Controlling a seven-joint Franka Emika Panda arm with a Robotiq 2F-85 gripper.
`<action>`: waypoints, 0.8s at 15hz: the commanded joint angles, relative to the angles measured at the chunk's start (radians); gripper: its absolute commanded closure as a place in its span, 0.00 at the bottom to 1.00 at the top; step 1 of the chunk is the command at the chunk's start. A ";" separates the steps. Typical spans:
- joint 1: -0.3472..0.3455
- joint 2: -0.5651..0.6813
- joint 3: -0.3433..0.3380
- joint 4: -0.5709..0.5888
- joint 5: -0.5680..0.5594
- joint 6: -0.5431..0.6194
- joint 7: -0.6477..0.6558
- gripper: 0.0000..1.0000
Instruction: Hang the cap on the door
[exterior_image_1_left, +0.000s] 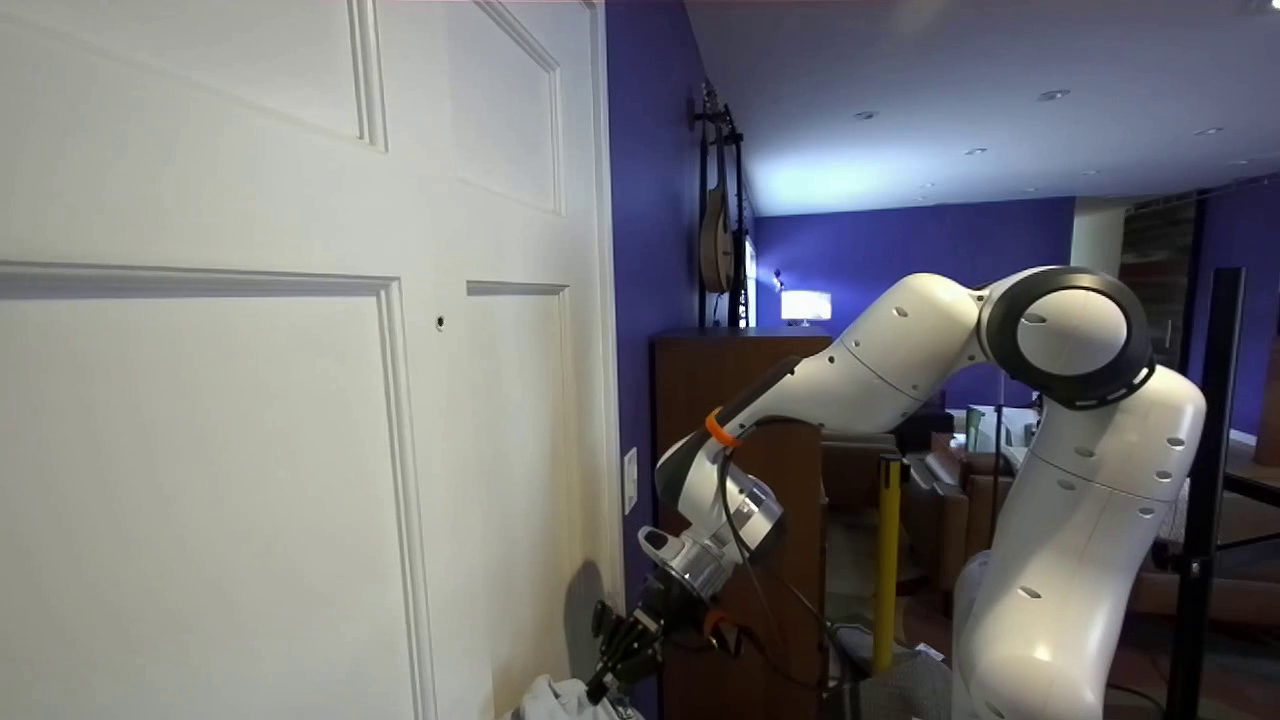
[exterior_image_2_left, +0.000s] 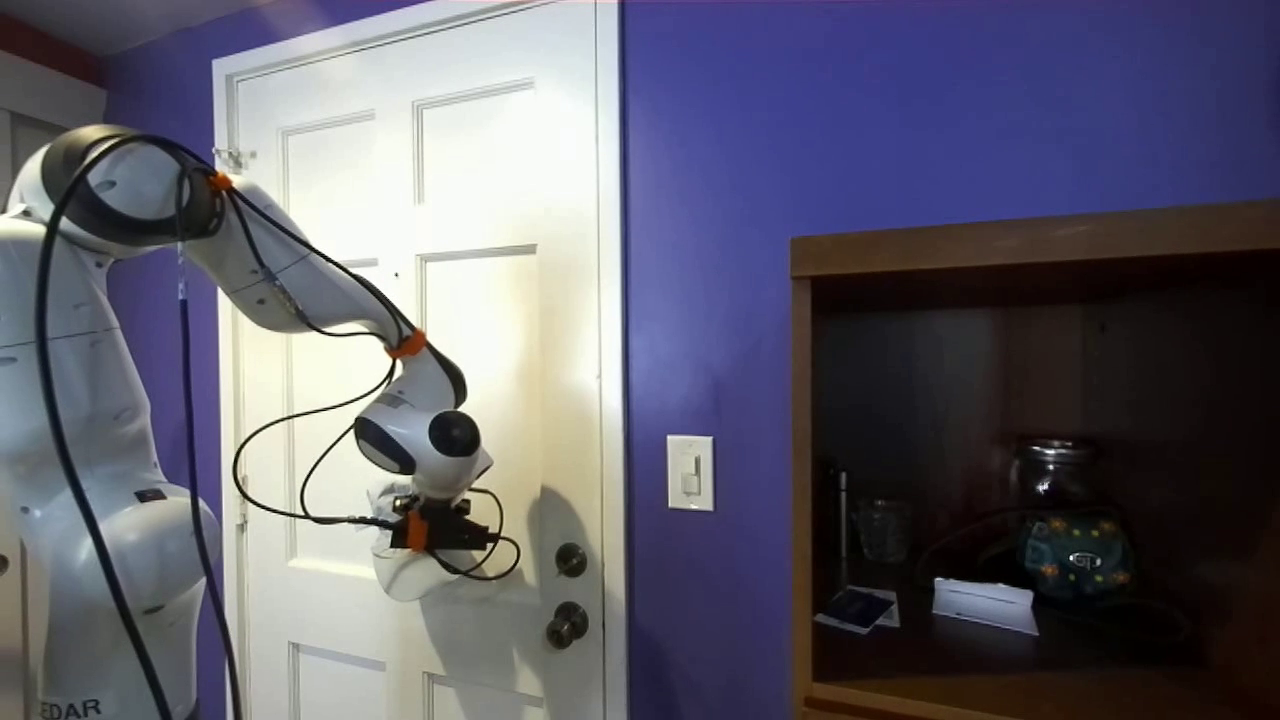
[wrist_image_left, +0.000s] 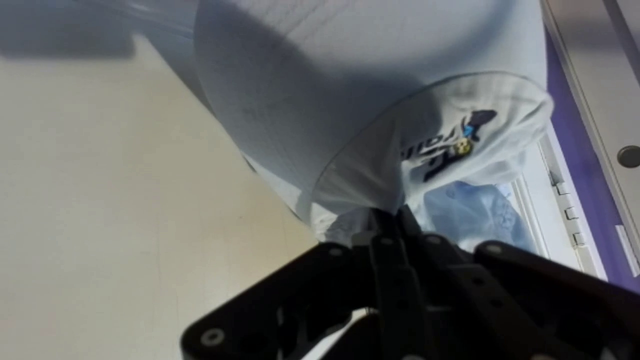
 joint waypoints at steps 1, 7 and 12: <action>-0.003 0.031 0.014 0.013 0.036 0.035 -0.024 0.99; -0.001 0.048 0.012 0.018 0.039 0.046 -0.018 0.99; 0.000 0.053 0.012 0.023 0.055 0.045 -0.016 0.71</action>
